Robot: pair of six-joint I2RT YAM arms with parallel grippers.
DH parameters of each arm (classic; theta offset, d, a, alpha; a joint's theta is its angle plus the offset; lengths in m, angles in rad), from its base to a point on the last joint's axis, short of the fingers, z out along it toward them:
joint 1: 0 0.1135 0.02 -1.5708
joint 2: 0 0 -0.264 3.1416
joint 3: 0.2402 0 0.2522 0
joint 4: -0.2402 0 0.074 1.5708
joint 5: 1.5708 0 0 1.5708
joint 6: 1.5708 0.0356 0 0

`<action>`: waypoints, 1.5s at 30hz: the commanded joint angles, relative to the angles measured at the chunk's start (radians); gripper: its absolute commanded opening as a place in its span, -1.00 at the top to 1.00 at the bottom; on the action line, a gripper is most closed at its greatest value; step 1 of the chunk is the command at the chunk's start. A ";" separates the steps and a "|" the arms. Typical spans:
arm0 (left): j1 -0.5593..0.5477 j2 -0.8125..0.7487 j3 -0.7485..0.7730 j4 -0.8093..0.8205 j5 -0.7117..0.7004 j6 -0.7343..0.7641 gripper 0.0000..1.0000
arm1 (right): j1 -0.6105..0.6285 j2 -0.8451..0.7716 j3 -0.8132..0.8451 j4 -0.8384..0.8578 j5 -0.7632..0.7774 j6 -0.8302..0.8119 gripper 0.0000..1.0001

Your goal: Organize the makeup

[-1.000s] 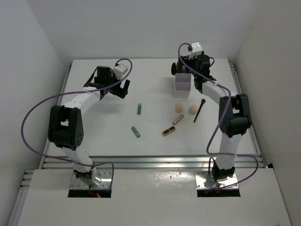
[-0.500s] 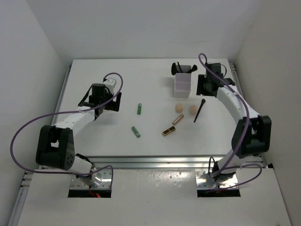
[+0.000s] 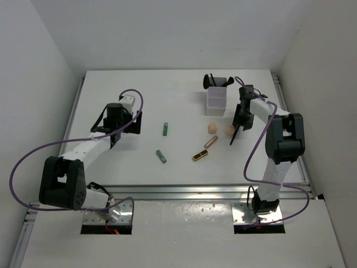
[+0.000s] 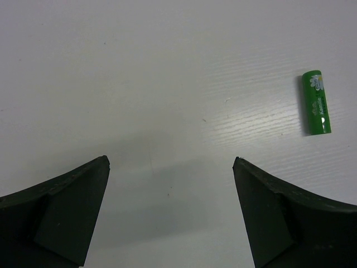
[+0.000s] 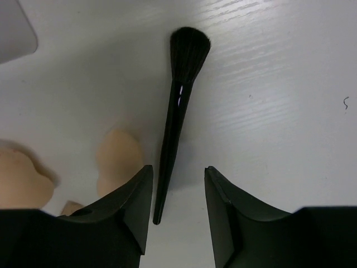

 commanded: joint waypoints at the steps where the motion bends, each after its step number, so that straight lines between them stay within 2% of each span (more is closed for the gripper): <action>1: 0.000 -0.026 0.008 0.037 0.010 0.001 -0.98 | -0.020 0.025 0.049 0.017 0.012 0.059 0.16; 3: 0.000 -0.017 0.008 0.046 0.010 0.011 -0.98 | -0.024 0.031 0.049 0.033 0.011 0.061 0.22; 14: 0.000 0.034 0.045 0.047 0.010 0.020 -0.98 | -0.047 0.120 0.102 0.091 -0.078 0.062 0.22; 23: 0.000 0.043 0.045 0.056 0.001 0.038 -0.98 | -0.050 0.163 0.139 -0.015 0.021 0.024 0.29; 28: 0.000 0.043 0.054 0.066 -0.018 0.057 -0.98 | -0.047 0.163 0.088 -0.024 0.018 0.016 0.44; 31: 0.000 0.043 0.054 0.066 -0.018 0.066 -0.98 | -0.051 0.160 0.082 -0.026 0.012 0.006 0.66; 32: 0.000 0.043 0.054 0.076 -0.018 0.066 -0.98 | -0.054 0.149 0.078 -0.029 0.021 0.003 0.91; 33: 0.000 0.043 0.054 0.076 -0.018 0.066 -0.98 | -0.051 0.139 0.072 -0.039 0.027 0.006 1.00; 38: 0.000 0.034 0.054 0.076 -0.018 0.075 -0.98 | -0.086 0.028 -0.049 0.013 0.037 -0.025 1.00; 41: 0.000 0.025 0.054 0.076 -0.008 0.075 -0.98 | -0.080 -0.145 -0.186 0.179 0.028 -0.135 1.00; 44: 0.000 0.016 0.045 0.076 0.001 0.075 -0.98 | -0.063 -0.283 -0.264 0.263 0.061 -0.190 1.00; 45: 0.000 0.015 0.045 0.076 0.010 0.075 -0.98 | -0.031 -0.381 -0.275 0.295 0.066 -0.223 1.00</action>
